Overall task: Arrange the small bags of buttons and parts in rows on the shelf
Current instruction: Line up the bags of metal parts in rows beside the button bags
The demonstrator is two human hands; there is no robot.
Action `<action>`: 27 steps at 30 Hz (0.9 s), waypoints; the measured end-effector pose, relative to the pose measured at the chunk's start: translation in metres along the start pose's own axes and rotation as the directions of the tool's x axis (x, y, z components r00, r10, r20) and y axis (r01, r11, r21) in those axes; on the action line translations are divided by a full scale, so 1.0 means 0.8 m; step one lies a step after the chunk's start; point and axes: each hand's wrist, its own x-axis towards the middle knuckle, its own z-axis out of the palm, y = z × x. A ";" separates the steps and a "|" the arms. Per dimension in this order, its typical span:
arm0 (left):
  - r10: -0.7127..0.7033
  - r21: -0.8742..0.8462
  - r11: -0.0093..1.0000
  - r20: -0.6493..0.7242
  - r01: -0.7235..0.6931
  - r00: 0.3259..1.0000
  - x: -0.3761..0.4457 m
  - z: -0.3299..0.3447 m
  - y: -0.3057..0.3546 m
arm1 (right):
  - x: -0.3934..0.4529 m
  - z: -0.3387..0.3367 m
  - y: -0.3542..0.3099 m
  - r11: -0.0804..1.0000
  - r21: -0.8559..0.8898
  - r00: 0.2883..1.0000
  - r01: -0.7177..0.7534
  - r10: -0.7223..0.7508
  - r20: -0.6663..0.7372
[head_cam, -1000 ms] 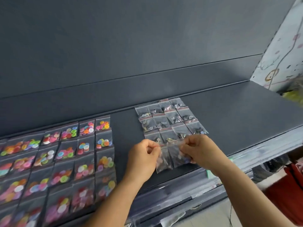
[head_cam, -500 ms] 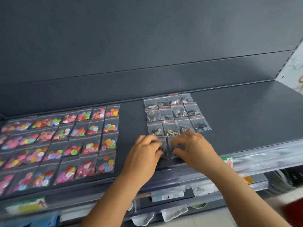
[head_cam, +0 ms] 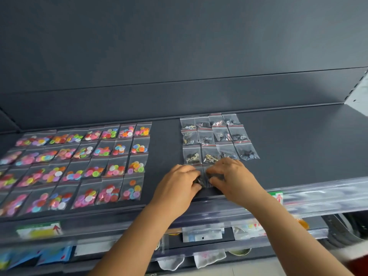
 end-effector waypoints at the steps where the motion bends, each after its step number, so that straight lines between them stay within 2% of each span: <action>1: -0.003 0.001 1.000 0.006 0.003 1.000 0.000 -0.001 0.001 | 0.000 0.000 0.000 1.000 -0.006 1.000 0.001 -0.001 0.003; 6: -0.015 -0.003 1.000 -0.005 0.015 1.000 -0.004 -0.010 0.002 | -0.002 -0.003 -0.006 0.998 -0.058 1.000 0.019 -0.019 0.009; 14: -0.135 0.087 0.985 -0.160 0.150 0.978 -0.037 -0.041 -0.030 | 0.010 0.010 -0.059 0.985 -0.102 0.990 0.140 -0.143 -0.020; 19: -0.229 0.107 0.960 -0.231 0.259 0.945 -0.085 -0.069 -0.082 | 0.025 0.034 -0.124 0.952 -0.158 0.965 0.262 -0.261 0.026; 27: -0.399 0.099 0.894 -0.270 0.438 0.876 -0.191 -0.120 -0.200 | 0.045 0.103 -0.272 0.917 -0.108 0.922 0.385 -0.377 0.085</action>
